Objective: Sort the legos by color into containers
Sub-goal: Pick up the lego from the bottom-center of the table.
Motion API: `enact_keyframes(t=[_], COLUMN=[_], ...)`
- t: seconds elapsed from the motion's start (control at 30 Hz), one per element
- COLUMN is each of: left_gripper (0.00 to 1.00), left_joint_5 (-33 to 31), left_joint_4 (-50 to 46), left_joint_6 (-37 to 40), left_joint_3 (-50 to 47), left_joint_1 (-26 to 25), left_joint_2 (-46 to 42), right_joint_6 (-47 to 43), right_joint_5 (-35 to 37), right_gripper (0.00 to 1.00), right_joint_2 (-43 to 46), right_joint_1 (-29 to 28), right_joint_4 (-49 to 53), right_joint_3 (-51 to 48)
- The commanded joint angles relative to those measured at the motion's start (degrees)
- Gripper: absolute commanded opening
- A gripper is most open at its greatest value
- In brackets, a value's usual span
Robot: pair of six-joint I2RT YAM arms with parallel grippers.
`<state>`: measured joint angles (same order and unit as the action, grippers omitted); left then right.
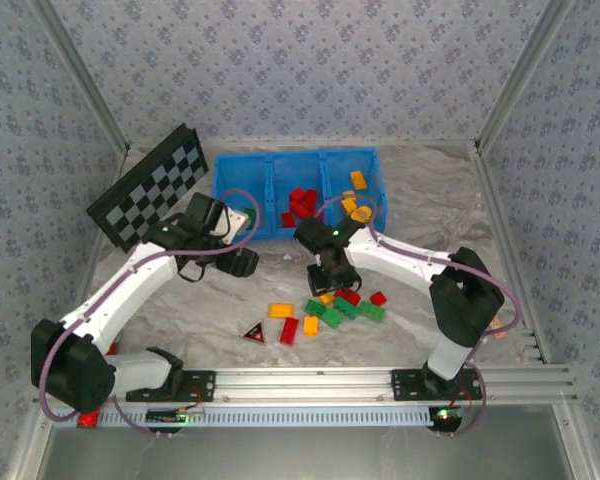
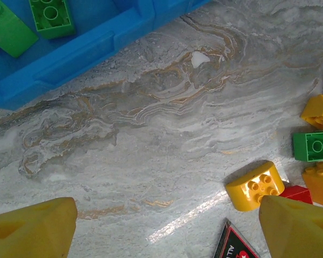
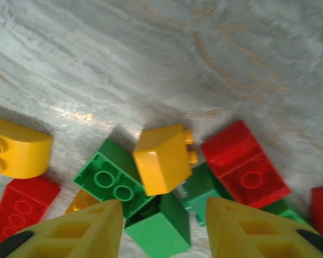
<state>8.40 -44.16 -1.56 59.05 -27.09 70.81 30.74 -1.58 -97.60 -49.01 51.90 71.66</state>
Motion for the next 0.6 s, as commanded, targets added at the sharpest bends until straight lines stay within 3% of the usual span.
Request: enact_keyframes(t=[0.0,0.57], left_gripper=[0.88,0.88], left_joint_5=[0.94,0.47], left_joint_4=[0.51,0.04], left_joint_6=[-0.19,-0.01], left_joint_3=[-0.25,0.19], left_joint_1=[0.31,0.29], left_joint_2=[-0.78,-0.03], right_joint_6=[3.27,0.90], right_joint_5=[-1.47,3.93], right_gripper=[0.46,0.38], right_joint_2=[0.22,-6.36], right_joint_1=[-1.57,-1.70], right_joint_4=[-2.59,-2.16], right_joint_3=[-1.03,-1.09])
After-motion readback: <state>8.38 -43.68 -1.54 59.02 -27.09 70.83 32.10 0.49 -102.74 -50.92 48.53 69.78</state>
